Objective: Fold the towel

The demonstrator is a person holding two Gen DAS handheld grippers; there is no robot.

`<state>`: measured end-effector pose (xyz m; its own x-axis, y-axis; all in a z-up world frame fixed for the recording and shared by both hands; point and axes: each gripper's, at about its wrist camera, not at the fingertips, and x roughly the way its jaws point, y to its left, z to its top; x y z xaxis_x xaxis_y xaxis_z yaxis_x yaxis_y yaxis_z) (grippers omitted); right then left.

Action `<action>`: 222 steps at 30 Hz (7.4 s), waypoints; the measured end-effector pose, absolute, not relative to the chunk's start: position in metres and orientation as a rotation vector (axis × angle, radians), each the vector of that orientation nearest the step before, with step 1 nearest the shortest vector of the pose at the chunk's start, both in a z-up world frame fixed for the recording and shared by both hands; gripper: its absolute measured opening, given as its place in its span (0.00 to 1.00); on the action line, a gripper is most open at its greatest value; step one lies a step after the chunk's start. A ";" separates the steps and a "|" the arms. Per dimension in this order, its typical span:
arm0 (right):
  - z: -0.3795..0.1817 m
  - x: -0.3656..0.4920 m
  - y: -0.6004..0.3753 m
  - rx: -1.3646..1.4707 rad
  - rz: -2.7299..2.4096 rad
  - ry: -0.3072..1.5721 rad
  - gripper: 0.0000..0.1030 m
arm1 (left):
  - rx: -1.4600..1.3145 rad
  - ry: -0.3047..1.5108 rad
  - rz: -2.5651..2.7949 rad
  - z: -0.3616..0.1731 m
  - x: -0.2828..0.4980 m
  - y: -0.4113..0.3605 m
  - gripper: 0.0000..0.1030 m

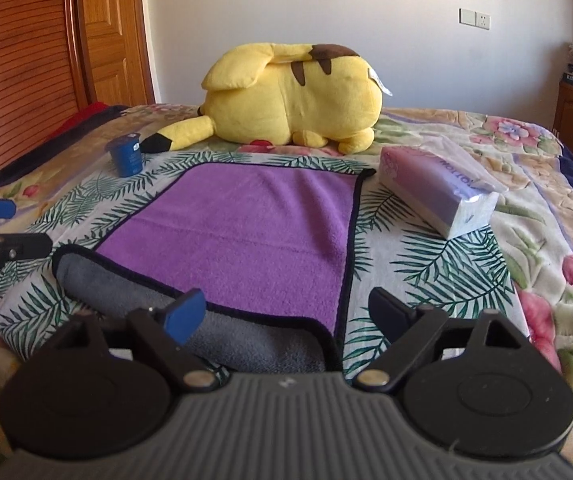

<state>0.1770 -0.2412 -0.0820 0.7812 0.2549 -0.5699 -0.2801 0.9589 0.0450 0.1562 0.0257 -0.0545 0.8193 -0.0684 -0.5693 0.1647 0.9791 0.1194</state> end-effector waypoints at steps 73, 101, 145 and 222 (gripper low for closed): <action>-0.106 0.201 -0.252 -0.031 0.359 0.730 0.04 | 0.100 0.664 -0.145 -0.078 0.180 0.044 0.00; -0.082 0.197 -0.262 0.003 0.349 0.581 0.04 | 0.068 0.559 -0.158 -0.055 0.173 0.046 0.00; -0.041 0.261 -0.253 -0.158 0.387 0.444 0.04 | 0.185 0.454 -0.238 -0.004 0.248 0.045 0.00; -0.090 0.348 -0.257 -0.125 0.297 0.533 0.40 | 0.174 0.521 -0.099 -0.077 0.343 0.031 0.42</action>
